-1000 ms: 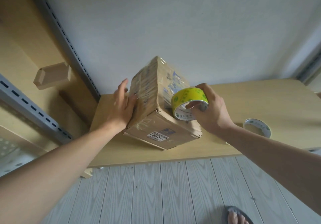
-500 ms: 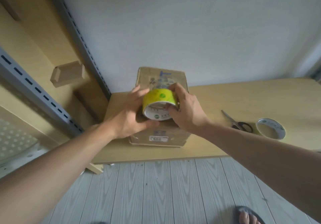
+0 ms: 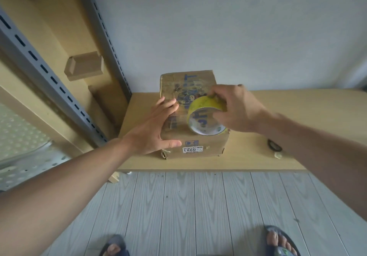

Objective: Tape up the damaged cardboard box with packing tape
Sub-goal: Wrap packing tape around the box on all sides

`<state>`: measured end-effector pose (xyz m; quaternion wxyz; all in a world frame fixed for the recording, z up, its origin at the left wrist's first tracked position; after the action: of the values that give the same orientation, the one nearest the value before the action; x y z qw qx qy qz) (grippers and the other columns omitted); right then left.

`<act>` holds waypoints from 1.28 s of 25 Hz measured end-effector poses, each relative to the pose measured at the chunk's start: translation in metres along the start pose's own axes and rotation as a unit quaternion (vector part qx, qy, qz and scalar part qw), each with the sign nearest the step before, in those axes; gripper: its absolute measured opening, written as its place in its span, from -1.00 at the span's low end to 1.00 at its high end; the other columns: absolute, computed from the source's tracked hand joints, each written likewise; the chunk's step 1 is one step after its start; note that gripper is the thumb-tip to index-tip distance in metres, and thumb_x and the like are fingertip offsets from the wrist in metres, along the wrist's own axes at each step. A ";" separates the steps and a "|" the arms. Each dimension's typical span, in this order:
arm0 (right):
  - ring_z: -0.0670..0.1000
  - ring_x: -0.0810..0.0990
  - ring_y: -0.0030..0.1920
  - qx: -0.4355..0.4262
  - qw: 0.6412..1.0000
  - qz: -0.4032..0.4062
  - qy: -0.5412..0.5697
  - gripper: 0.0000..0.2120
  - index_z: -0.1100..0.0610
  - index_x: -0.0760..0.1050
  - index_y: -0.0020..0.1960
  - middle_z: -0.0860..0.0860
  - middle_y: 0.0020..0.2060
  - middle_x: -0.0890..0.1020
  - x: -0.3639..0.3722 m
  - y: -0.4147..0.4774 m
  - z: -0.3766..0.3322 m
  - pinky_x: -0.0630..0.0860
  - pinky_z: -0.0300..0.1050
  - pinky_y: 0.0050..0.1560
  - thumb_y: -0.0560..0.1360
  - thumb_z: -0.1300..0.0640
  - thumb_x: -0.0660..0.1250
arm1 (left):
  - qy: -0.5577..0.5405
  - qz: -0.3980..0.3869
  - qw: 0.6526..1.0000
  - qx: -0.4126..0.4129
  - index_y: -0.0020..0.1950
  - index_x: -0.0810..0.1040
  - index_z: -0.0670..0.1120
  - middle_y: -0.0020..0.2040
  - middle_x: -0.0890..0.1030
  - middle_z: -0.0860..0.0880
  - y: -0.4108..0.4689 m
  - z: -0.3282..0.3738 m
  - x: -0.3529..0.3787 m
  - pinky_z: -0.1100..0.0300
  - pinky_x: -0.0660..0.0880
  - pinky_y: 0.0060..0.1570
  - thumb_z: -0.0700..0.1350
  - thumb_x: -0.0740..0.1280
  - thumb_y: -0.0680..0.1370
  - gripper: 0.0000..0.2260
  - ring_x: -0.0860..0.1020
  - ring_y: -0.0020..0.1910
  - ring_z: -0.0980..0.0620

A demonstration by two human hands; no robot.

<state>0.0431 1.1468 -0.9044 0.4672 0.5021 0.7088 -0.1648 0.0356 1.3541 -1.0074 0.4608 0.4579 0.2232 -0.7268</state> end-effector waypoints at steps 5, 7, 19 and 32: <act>0.11 0.46 -0.38 -0.004 0.984 -0.004 -0.176 -0.81 0.05 0.52 -0.08 -0.04 -0.45 0.50 -0.059 -0.018 0.041 0.38 -0.11 -0.40 0.33 0.24 0.34 | -0.012 -0.012 1.000 -0.025 0.65 0.08 -0.01 0.65 -0.03 0.19 0.003 -0.002 0.001 -0.06 -0.02 0.61 0.52 0.31 0.34 0.05 -0.23 0.61 0.22; 0.14 0.45 -0.36 0.013 0.973 -0.036 -0.226 -0.81 0.06 0.46 -0.01 -0.01 -0.37 0.50 -0.057 -0.029 0.061 0.30 -0.16 -0.42 0.40 0.24 0.32 | -0.025 -0.019 0.999 -0.038 0.66 0.06 0.01 0.65 -0.05 0.20 0.006 -0.002 0.003 -0.08 -0.02 0.61 0.51 0.34 0.33 0.06 -0.24 0.60 0.25; 0.10 0.42 -0.33 0.019 0.974 -0.091 -0.209 -0.81 0.07 0.33 0.03 -0.01 -0.22 0.50 -0.026 -0.038 0.111 0.20 -0.15 -0.45 0.49 0.30 0.22 | -0.028 0.027 0.999 -0.009 0.64 0.14 -0.04 0.65 0.04 0.13 0.017 0.004 0.006 -0.12 0.05 0.58 0.50 0.34 0.36 0.03 -0.17 0.63 0.17; 0.10 0.48 -0.34 -0.001 0.975 -0.086 -0.204 -0.82 0.04 0.32 -0.03 0.02 -0.21 0.57 -0.031 -0.031 0.112 0.32 -0.12 -0.44 0.49 0.30 0.22 | -0.029 0.030 0.999 -0.005 0.65 0.12 -0.04 0.65 0.02 0.15 0.019 0.005 0.005 -0.15 0.05 0.59 0.48 0.35 0.38 0.01 -0.19 0.62 0.19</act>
<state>0.0736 1.0366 -0.9430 0.5861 0.3951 0.6394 -0.3026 0.0489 1.3391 -1.0080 0.4907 0.4407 0.1991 -0.7248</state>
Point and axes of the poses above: each hand's wrist, its own y-axis towards the middle knuckle, its own x-axis out of the palm, z = x × y, the point moved 7 cm from there along y, towards the middle knuckle
